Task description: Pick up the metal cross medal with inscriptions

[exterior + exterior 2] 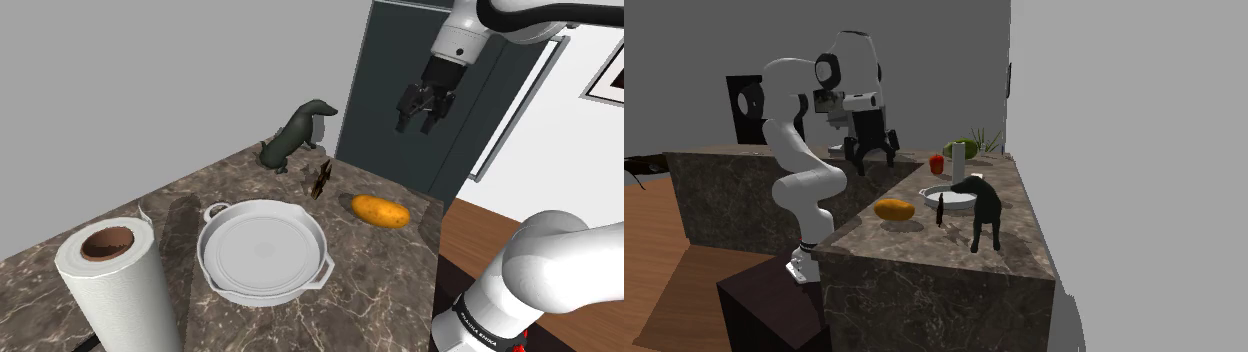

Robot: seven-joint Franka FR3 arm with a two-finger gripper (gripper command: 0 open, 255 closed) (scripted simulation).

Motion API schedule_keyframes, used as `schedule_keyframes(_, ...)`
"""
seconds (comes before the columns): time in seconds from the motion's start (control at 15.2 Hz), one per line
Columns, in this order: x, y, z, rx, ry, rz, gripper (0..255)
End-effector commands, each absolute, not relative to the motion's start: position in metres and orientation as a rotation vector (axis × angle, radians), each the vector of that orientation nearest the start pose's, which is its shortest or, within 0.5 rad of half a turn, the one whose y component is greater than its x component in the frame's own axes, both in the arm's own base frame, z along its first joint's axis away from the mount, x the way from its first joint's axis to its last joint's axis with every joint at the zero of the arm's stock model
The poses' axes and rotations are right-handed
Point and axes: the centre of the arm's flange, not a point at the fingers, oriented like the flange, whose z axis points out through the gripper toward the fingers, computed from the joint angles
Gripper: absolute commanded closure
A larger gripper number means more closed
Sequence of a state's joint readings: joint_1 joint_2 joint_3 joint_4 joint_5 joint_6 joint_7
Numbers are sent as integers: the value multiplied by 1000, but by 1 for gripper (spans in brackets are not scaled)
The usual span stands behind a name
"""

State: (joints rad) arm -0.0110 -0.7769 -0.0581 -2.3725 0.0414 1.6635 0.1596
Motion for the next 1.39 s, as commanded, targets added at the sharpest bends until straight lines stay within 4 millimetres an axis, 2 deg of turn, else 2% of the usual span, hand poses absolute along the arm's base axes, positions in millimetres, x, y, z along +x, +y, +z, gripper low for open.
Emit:
schedule_keyframes(0.0,318,-23,588,-3037,329,-96,0)
schedule_keyframes(0.53,392,57,561,-3079,-121,-22,0)
schedule_keyframes(0.79,419,105,546,-3075,-348,16,0)
schedule_keyframes(1.06,438,151,530,-3056,-558,51,0)
schedule_keyframes(1.32,438,151,509,-3056,-558,51,0)
